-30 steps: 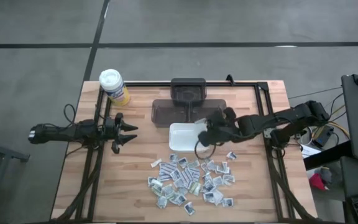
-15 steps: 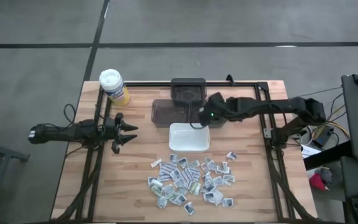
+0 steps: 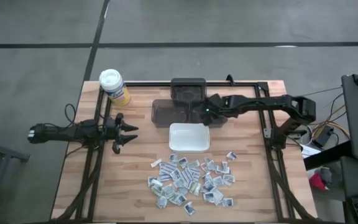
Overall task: Pick & Place First Aid Supplies
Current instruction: Put the green bandage into the bottom right black bin
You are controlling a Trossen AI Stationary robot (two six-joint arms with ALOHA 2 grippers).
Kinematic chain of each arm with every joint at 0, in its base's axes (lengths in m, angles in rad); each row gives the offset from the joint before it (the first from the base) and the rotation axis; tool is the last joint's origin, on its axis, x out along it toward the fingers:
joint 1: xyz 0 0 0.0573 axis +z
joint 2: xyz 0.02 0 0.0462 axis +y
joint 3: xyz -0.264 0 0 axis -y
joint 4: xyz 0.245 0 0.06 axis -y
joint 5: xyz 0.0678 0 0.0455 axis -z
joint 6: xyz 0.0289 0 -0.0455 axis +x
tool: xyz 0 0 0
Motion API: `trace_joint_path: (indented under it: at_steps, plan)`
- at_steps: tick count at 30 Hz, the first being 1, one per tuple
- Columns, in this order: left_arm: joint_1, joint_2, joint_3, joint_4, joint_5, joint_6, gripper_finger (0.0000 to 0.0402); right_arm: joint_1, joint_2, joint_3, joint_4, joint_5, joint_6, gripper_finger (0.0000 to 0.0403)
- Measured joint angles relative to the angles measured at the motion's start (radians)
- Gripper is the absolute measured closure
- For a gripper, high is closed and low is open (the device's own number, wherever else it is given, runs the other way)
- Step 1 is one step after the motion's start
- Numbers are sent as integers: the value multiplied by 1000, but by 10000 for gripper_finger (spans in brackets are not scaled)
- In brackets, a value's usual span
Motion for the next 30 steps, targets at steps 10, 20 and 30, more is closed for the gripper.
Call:
trace_joint_path:
  at_steps: [10, 20, 30]
  plan:
    - [0, 4, 0, 0, 0, 0, 218, 0, 60, 25, 3, 3, -96, 394]
    - [0, 11, 0, 0, 0, -1, 218, -16, 64, 39, 2, -5, -115, 374]
    - [0, 11, 0, 0, 0, -1, 218, -9, 36, 113, -104, -73, -177, 310]
